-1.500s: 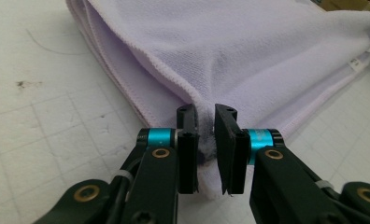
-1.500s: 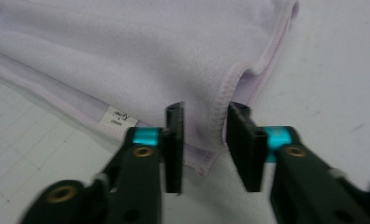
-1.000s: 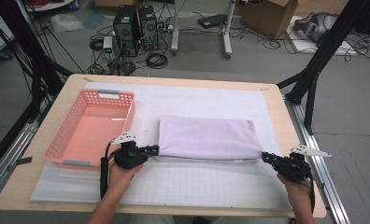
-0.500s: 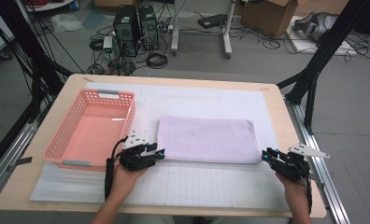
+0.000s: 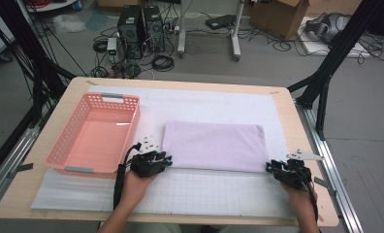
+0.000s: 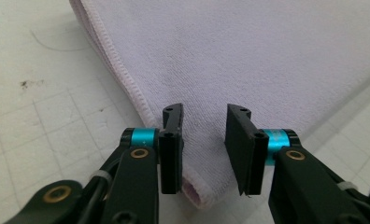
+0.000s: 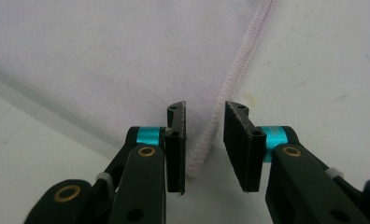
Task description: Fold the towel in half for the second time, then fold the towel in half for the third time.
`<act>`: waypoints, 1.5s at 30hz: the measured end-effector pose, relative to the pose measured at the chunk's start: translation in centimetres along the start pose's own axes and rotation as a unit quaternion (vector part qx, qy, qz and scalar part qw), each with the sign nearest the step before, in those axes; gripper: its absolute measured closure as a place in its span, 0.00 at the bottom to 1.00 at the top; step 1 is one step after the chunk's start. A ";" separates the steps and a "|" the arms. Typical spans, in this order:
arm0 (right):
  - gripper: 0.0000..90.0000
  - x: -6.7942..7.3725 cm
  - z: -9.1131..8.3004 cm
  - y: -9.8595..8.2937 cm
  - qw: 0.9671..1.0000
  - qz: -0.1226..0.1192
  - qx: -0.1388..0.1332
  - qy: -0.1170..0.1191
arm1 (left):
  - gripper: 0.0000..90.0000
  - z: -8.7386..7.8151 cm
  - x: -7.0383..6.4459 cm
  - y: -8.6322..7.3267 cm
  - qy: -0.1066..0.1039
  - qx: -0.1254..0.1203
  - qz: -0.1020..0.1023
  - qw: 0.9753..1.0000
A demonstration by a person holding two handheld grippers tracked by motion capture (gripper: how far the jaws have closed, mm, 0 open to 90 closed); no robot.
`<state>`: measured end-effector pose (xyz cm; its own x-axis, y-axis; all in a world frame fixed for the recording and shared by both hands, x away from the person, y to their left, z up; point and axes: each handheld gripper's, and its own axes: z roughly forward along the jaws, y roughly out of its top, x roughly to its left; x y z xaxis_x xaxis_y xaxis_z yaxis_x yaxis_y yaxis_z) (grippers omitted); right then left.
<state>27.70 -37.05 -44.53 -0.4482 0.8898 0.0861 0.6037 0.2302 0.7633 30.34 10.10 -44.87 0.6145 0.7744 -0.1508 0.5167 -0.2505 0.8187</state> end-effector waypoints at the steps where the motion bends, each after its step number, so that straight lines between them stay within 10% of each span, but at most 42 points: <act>1: 0.77 0.1 -0.3 -0.1 1.000 -0.002 -0.001 -0.002 | 0.68 -0.1 0.0 0.0 -0.003 -0.003 0.000 1.000; 8: 0.58 -0.5 -2.5 -0.4 0.997 0.006 -0.076 0.010 | 0.44 -1.1 0.3 -0.1 -0.022 -0.052 -0.023 0.998; 18: 0.31 -0.5 -3.5 -0.7 0.994 0.011 -0.113 -0.008 | 0.25 -1.4 -0.2 0.3 -0.044 -0.103 0.006 0.994; 45: 0.27 0.1 -2.5 -0.5 0.995 -0.006 -0.101 0.000 | 0.26 -1.0 0.4 -0.1 -0.035 -0.074 -0.010 0.997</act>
<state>25.75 -38.08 -43.32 -0.4544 0.8876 0.0750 0.4533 0.1579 0.8773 29.94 11.00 -44.44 0.6484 0.7340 -0.2020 0.4380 -0.1426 0.8876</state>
